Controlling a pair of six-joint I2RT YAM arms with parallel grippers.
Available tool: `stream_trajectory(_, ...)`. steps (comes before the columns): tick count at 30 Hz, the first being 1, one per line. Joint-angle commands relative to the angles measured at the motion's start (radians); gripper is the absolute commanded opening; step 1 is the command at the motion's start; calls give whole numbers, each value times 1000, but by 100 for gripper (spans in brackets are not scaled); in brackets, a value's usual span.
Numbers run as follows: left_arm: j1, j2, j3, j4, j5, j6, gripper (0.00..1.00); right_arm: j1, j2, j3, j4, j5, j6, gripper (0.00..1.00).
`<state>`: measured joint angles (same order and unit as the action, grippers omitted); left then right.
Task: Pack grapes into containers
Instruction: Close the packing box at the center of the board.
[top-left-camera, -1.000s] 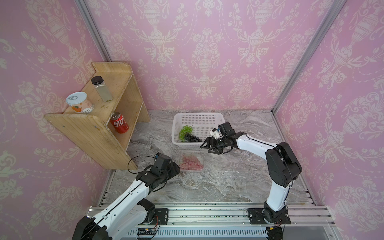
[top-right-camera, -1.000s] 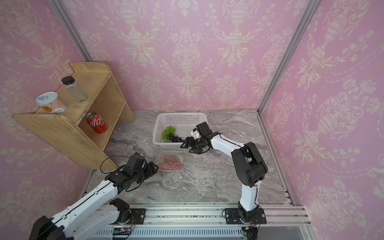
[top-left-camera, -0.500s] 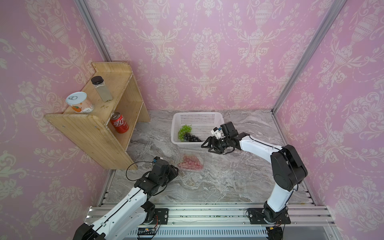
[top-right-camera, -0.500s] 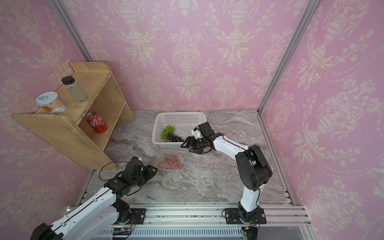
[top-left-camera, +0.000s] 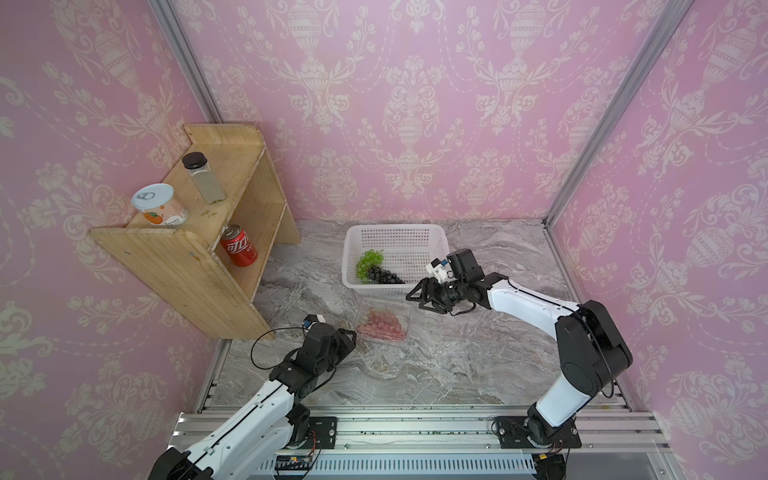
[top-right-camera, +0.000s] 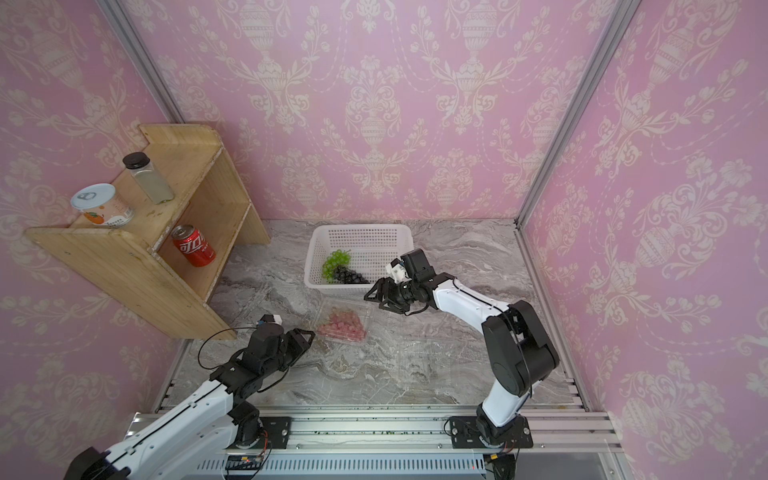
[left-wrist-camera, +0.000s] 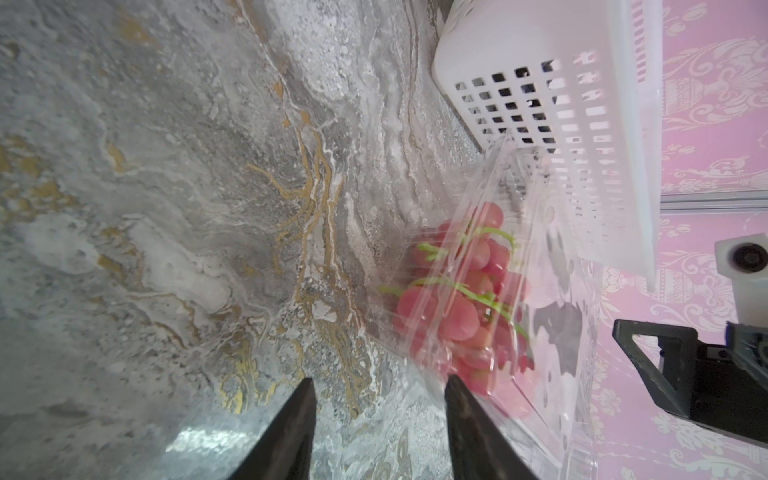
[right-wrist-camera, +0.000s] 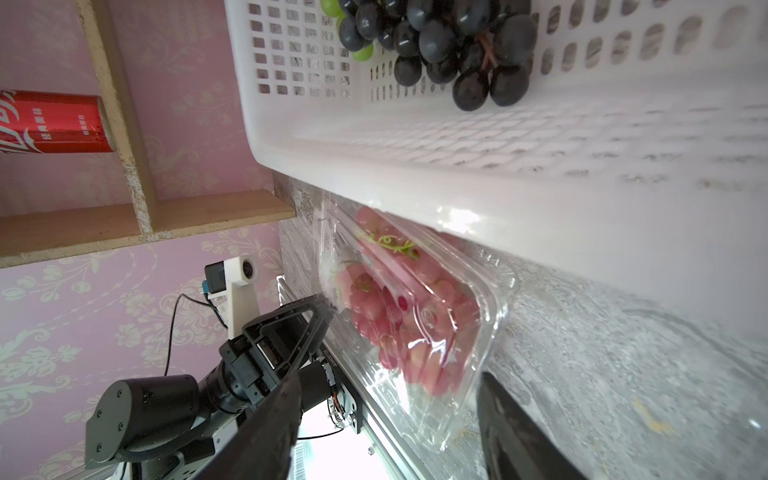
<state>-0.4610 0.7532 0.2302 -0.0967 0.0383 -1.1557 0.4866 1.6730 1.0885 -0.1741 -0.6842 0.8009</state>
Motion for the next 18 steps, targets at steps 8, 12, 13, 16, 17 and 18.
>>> stream_trajectory(8, 2, -38, -30, 28, -83, -35, 50, 94, 33, 41, 26, -9, 23, 64)
stream_trajectory(12, 1, 1, -46, 81, -85, -42, 50, 105, 43, 53, 31, -8, 29, 62)
stream_trajectory(13, 3, 7, -50, 96, -85, -44, 50, 106, 43, 53, 29, -7, 28, 62)
stream_trajectory(16, 3, 23, -58, 142, -93, -46, 49, 109, 41, 58, 22, -3, 27, 61)
stream_trajectory(17, 3, 28, -57, 148, -97, -45, 49, 112, 41, 63, 21, -2, 26, 60)
stream_trajectory(18, 2, 35, -60, 156, -100, -44, 49, 113, 44, 65, 21, -3, 26, 60)
